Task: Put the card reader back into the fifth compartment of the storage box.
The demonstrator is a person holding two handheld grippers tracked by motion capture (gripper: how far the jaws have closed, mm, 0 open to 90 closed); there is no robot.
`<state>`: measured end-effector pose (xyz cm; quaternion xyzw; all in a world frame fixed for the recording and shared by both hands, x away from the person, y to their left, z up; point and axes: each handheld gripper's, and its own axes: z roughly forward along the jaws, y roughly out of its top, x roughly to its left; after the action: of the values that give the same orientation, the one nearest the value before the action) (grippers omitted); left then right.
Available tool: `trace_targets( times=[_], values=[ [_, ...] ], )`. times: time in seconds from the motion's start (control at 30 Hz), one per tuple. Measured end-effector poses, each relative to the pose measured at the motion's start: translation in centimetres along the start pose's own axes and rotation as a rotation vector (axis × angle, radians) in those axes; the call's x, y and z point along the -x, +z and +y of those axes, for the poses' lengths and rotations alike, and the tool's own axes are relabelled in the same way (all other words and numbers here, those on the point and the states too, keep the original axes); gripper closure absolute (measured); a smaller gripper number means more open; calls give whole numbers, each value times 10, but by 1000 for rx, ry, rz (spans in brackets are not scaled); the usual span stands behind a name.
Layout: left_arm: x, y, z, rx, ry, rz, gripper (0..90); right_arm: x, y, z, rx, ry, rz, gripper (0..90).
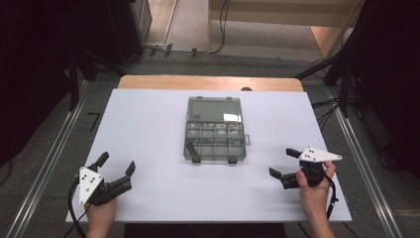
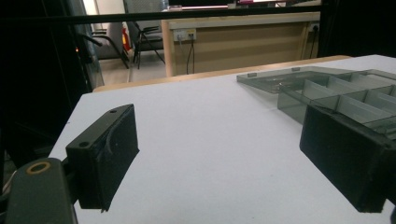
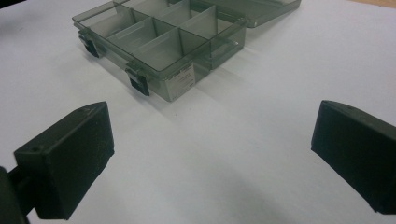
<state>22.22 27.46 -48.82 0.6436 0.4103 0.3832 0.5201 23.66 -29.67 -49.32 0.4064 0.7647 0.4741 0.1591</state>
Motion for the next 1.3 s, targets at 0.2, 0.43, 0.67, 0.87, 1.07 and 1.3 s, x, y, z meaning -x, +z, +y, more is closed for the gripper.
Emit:
trace_targets(
  times=[0.2, 0.43, 0.67, 0.87, 1.07, 1.3],
  values=[
    [0, 1, 0, -1, -1, 0, 116, 5, -13, -6, 48, 2, -17, 0],
    [-2, -1, 0, 2, -15, -5, 116, 13, -26, -19, 88, 24, -26, 0],
    [-2, -1, 0, 2, -19, -7, 117, 21, -29, -27, 103, 56, -22, 0],
    [-1, -1, 0, 0, -11, 0, 117, 25, -34, -31, 105, 55, -36, 0],
    [-1, -1, 0, 0, -9, -2, 116, 32, -47, -40, 111, 71, -63, 0],
    [-1, -1, 0, 2, -15, -2, 116, 39, -60, -48, 124, 91, -89, 0]
  ],
)
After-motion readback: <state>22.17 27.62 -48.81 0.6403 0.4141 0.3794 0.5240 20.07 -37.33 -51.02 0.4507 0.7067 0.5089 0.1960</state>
